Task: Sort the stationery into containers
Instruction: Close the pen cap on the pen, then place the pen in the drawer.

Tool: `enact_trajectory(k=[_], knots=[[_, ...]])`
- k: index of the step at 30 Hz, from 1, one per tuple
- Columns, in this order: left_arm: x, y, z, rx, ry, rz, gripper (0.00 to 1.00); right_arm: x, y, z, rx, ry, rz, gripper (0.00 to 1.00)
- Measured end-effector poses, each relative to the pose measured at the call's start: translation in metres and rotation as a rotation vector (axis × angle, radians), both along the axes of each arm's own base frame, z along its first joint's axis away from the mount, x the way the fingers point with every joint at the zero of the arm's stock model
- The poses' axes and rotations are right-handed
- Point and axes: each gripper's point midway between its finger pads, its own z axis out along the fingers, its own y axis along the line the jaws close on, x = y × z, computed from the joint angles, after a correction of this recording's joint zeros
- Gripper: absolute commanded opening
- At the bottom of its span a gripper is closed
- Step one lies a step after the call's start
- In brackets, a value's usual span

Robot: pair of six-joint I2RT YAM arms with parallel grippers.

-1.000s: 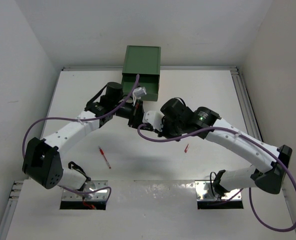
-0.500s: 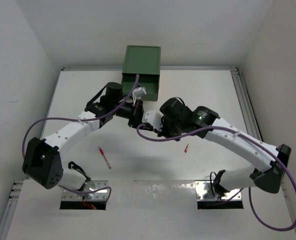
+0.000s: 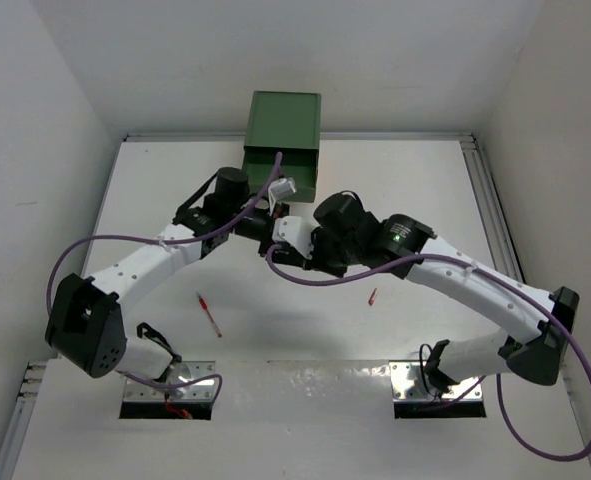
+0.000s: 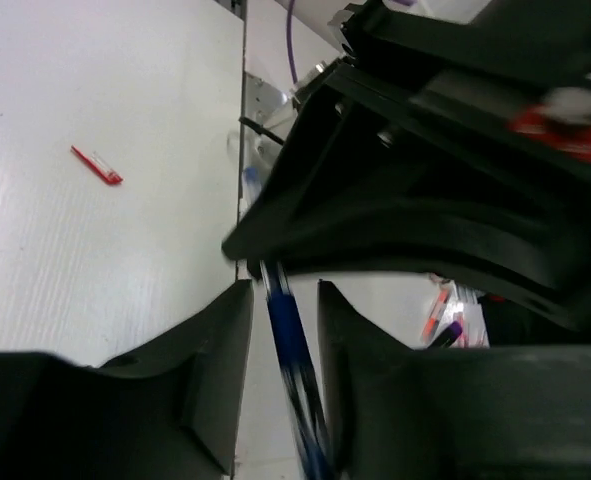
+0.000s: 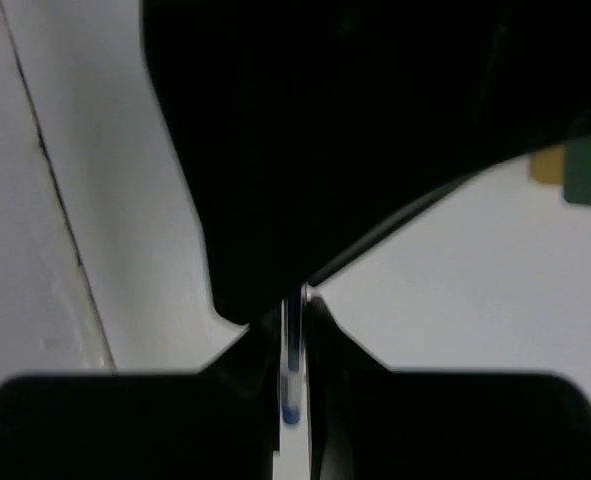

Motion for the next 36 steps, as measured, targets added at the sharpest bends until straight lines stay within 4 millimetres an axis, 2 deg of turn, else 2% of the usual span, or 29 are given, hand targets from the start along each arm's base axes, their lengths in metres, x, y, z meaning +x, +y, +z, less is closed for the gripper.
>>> enact_trajectory(k=[1,2,7,13,16,20,25,29,32,36], knots=[[-0.003,-0.002,0.000,-0.001,0.000,-0.014,0.46,0.003,0.016,0.009,0.062,-0.031,0.024,0.00],[-0.006,-0.001,0.000,-0.001,0.006,-0.023,0.47,0.005,0.022,0.014,0.090,-0.052,0.038,0.00],[0.004,0.008,-0.001,-0.003,-0.006,0.004,0.50,0.011,0.025,0.021,0.171,-0.101,0.040,0.00],[0.022,0.028,-0.002,0.004,-0.009,0.070,0.55,0.015,0.012,0.018,0.202,-0.139,0.022,0.00],[0.027,0.038,0.003,-0.002,-0.023,0.091,0.58,0.015,0.008,0.017,0.213,-0.155,0.020,0.00],[0.042,0.055,0.012,0.011,-0.111,0.154,0.62,0.015,-0.004,0.007,0.197,-0.135,-0.007,0.00],[0.072,0.091,0.030,0.081,-0.359,0.308,0.65,0.017,-0.024,-0.005,0.227,0.010,-0.117,0.00],[0.084,0.122,0.045,0.146,-0.555,0.432,0.70,0.024,-0.035,-0.011,0.307,0.193,-0.258,0.00],[0.078,0.131,0.059,0.163,-0.734,0.456,0.72,0.032,-0.033,-0.011,0.377,0.354,-0.359,0.00],[0.053,0.122,0.070,0.159,-1.004,0.351,0.74,0.038,-0.021,-0.006,0.499,0.586,-0.471,0.00]])
